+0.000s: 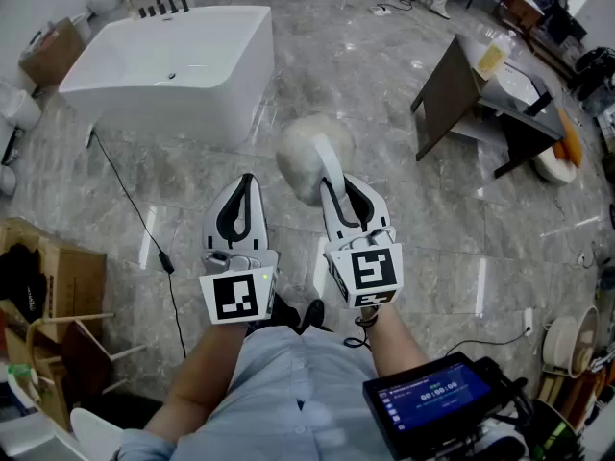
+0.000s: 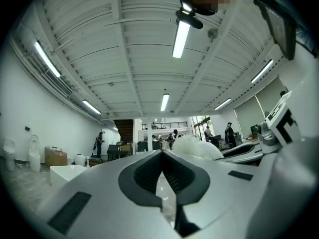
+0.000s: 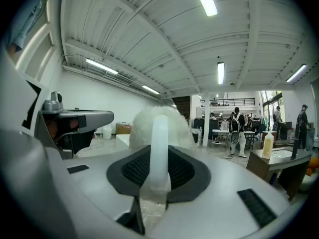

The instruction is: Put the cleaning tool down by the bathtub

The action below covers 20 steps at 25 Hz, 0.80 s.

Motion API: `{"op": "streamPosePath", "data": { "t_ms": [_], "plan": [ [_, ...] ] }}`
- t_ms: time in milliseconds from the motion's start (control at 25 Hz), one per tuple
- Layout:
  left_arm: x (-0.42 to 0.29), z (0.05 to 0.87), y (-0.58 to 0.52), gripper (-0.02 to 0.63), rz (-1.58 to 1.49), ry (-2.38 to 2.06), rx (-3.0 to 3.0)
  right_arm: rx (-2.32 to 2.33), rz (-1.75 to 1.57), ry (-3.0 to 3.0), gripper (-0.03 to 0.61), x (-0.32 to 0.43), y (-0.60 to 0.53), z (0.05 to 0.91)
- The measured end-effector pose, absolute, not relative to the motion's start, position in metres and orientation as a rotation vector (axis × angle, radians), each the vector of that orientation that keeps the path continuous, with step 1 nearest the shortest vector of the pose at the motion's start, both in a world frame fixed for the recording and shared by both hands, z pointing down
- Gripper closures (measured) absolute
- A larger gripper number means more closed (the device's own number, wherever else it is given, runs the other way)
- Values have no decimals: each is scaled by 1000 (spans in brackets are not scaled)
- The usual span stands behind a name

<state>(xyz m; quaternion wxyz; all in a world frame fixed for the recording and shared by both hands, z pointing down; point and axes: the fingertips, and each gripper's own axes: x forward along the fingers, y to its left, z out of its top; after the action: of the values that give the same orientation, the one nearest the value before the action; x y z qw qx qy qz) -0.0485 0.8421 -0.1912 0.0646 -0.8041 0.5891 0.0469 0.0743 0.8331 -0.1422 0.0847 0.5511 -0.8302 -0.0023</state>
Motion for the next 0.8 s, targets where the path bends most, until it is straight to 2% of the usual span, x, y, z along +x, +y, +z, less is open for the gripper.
{"op": "streamPosePath", "data": {
  "t_ms": [800],
  "plan": [
    [-110, -208, 772, 598, 153, 1721, -2400, 1756, -72, -2423, 483, 36, 764, -170]
  ]
}}
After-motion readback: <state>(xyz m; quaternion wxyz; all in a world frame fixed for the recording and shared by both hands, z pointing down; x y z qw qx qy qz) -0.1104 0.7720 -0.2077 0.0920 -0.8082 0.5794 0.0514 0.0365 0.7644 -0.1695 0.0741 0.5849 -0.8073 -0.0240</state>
